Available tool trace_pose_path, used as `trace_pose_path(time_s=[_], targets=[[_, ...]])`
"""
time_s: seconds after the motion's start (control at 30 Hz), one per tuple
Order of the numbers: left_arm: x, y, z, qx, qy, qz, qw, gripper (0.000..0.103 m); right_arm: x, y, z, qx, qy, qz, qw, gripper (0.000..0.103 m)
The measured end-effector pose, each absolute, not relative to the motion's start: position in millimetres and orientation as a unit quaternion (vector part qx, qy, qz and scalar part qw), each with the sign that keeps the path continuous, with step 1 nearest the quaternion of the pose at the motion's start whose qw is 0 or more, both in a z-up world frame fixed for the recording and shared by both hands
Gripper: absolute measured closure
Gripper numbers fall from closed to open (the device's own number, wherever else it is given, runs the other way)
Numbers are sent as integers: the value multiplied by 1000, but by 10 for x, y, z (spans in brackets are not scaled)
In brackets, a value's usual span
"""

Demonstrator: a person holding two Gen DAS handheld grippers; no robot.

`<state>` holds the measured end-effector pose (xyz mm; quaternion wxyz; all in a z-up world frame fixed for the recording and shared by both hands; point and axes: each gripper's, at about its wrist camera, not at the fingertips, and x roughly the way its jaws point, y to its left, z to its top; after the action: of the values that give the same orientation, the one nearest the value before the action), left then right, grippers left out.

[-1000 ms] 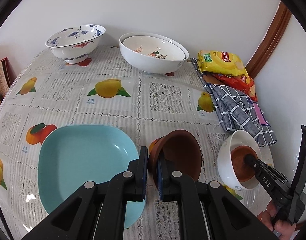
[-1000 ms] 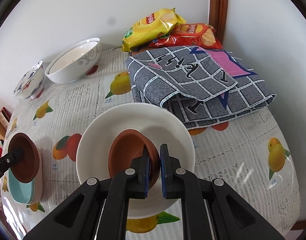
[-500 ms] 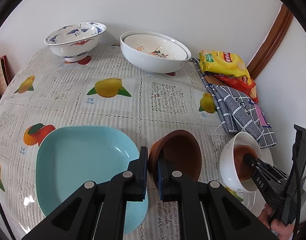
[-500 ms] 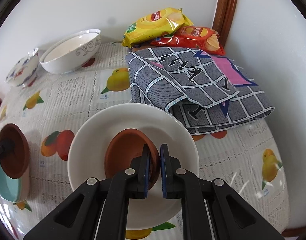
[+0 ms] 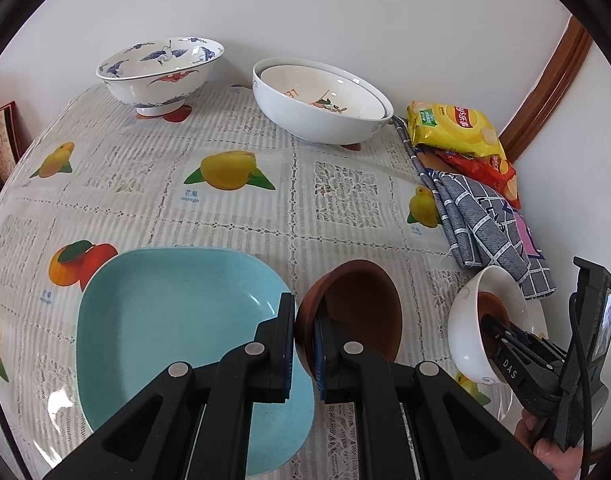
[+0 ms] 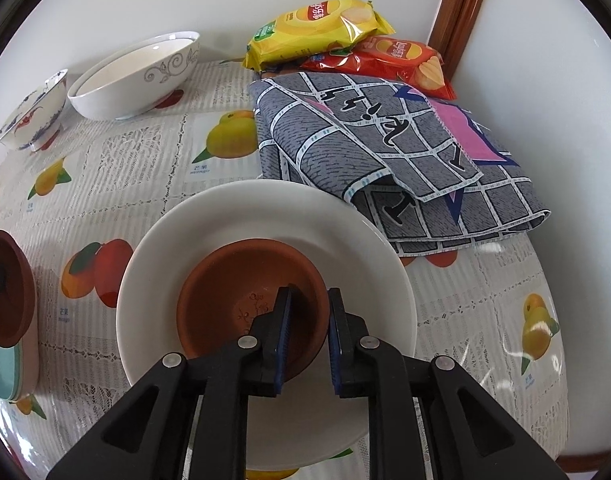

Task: Organize plates and bowls
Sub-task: 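Lower the right gripper's terracotta bowl into the white bowl and open while the left holds its bowl, then lower the left gripper's terracotta bowl into the white bowl onto the other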

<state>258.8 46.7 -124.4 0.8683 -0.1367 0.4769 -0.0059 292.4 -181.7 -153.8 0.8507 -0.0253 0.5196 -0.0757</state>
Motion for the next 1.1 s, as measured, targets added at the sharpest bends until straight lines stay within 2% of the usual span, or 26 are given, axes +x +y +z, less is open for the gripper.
trace_pose_path(time_s=[0.3, 0.63, 1.1], targets=[[2545, 463, -1178, -131, 474, -7, 871, 94, 2934, -1793, -1534, -25, 519, -71, 852, 75], [2445, 193, -963, -111, 462, -21, 880, 94, 2681, -1954, -1120, 13, 471, -51, 881, 62], [2314, -563, -686, -68, 445, -61, 891, 94, 2141, -2585, -695, 46, 427, -71, 900, 61]])
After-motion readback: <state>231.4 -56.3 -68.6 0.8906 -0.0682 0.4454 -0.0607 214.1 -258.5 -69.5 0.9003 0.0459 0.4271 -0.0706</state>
